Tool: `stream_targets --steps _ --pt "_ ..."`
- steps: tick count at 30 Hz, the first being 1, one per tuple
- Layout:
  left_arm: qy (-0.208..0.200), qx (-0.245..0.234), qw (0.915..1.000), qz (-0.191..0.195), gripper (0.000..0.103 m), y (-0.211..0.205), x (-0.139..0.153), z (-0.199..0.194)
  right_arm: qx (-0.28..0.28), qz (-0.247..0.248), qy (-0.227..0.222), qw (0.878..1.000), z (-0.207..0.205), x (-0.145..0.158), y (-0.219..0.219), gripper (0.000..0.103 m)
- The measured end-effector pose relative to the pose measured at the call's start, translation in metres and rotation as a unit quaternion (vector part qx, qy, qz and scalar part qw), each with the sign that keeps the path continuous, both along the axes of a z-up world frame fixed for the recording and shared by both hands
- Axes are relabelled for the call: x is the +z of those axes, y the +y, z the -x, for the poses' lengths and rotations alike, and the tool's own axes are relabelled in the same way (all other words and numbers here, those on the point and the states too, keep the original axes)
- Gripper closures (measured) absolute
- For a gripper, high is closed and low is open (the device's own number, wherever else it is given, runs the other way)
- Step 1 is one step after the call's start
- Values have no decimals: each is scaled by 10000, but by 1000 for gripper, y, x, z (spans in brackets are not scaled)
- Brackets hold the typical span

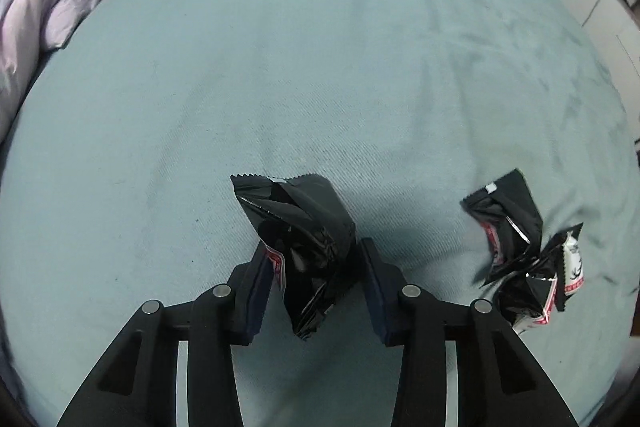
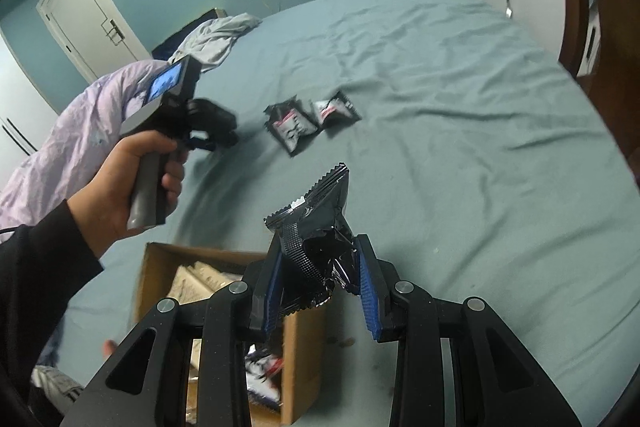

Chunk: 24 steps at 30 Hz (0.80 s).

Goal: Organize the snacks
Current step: 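Grasp a black red-printed packet with the left gripper while the right gripper holds its packet, then lower the left gripper's black packet into the box and open it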

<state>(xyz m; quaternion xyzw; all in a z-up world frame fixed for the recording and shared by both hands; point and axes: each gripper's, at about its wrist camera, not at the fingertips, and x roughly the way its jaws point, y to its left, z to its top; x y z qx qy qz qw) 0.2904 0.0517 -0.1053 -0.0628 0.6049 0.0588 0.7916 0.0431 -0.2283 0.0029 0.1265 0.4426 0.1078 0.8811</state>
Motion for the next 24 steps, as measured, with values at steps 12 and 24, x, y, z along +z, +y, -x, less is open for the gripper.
stream_targets --steps 12,24 --pt "-281 -436 9982 -299 72 12 52 84 -150 165 -113 9997 4 0 6 71" --pt "-1269 -1798 9755 2 72 -33 129 236 -438 115 -60 9990 16 10 -4 71"
